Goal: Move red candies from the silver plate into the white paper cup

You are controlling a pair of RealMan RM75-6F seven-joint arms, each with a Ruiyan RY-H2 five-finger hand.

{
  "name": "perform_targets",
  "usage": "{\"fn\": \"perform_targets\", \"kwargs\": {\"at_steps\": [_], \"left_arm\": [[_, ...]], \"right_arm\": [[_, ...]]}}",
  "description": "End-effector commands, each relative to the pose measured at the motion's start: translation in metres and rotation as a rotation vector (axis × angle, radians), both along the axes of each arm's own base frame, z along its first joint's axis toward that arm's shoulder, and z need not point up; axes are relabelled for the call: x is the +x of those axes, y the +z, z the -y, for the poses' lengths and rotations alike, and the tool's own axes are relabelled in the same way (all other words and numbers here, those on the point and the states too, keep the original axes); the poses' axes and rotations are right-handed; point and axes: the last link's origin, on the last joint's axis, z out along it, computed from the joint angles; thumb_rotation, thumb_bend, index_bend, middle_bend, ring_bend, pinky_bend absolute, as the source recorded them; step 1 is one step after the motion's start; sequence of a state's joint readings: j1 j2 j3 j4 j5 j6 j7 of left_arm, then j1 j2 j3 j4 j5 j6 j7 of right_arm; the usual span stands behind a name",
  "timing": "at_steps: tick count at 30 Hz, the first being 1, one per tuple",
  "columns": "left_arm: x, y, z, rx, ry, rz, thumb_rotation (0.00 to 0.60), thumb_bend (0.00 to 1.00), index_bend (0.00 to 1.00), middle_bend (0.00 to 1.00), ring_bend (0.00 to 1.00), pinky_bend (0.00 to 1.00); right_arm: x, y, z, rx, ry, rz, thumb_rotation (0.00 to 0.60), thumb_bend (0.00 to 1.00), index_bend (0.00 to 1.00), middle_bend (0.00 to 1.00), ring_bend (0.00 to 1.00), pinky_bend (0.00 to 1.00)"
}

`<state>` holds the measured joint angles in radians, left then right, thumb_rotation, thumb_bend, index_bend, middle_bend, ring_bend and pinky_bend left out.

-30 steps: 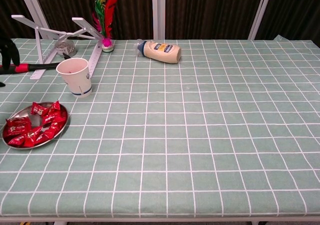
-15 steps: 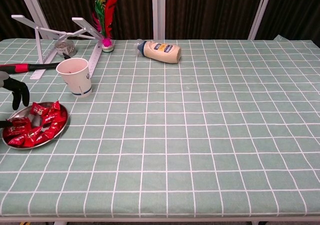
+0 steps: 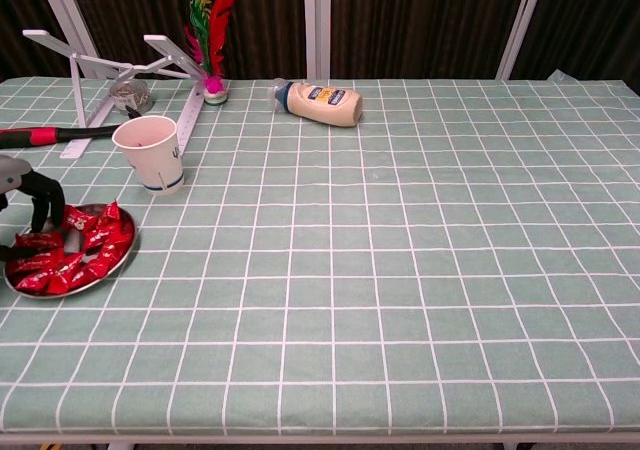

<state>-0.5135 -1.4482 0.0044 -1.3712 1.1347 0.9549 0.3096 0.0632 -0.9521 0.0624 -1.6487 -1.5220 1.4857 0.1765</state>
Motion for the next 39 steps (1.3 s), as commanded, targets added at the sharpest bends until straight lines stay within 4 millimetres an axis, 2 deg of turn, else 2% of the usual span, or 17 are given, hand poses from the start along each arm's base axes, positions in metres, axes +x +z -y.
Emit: {"fn": "perform_targets", "kwargs": {"at_steps": [1, 14, 21, 25, 30, 34, 39], "left_arm": [[-0.001, -0.002, 0.0, -0.003, -0.001, -0.002, 0.6, 0.24, 0.5, 0.56, 0.95, 1.0], [-0.003, -0.007, -0.001, 0.004, -0.02, 0.014, 0.6, 0.29, 0.63, 0.68, 0.97, 1.0], [0.004, 0.014, -0.006, 0.073, -0.041, 0.078, 0.6, 0.31, 0.65, 0.7, 0.97, 1.0], [0.019, 0.034, -0.013, 0.124, -0.069, 0.15, 0.6, 0.31, 0.65, 0.7, 0.97, 1.0], [0.048, 0.055, -0.035, 0.149, -0.14, 0.211, 0.6, 0.31, 0.65, 0.7, 0.97, 1.0], [0.072, 0.057, -0.058, 0.149, -0.188, 0.244, 0.6, 0.31, 0.65, 0.7, 0.97, 1.0], [0.093, 0.047, -0.085, 0.122, -0.211, 0.249, 0.6, 0.31, 0.64, 0.7, 0.97, 1.0]], "right_arm": [[0.0, 0.0, 0.0, 0.001, 0.0, 0.0, 0.6, 0.1, 0.08, 0.16, 0.02, 0.26], [0.001, 0.0, 0.0, -0.002, 0.001, -0.002, 0.6, 0.1, 0.08, 0.16, 0.02, 0.26], [0.001, 0.0, 0.001, 0.0, 0.006, 0.001, 0.6, 0.1, 0.08, 0.16, 0.02, 0.26], [0.001, 0.0, 0.001, 0.001, 0.006, 0.001, 0.6, 0.1, 0.08, 0.16, 0.02, 0.26], [0.001, -0.001, 0.001, 0.004, 0.008, 0.003, 0.6, 0.1, 0.08, 0.16, 0.02, 0.26], [0.001, 0.0, 0.002, 0.002, 0.007, 0.003, 0.6, 0.1, 0.08, 0.17, 0.02, 0.26], [-0.001, 0.001, 0.001, -0.004, -0.001, 0.003, 0.6, 0.1, 0.08, 0.16, 0.02, 0.26]]}}
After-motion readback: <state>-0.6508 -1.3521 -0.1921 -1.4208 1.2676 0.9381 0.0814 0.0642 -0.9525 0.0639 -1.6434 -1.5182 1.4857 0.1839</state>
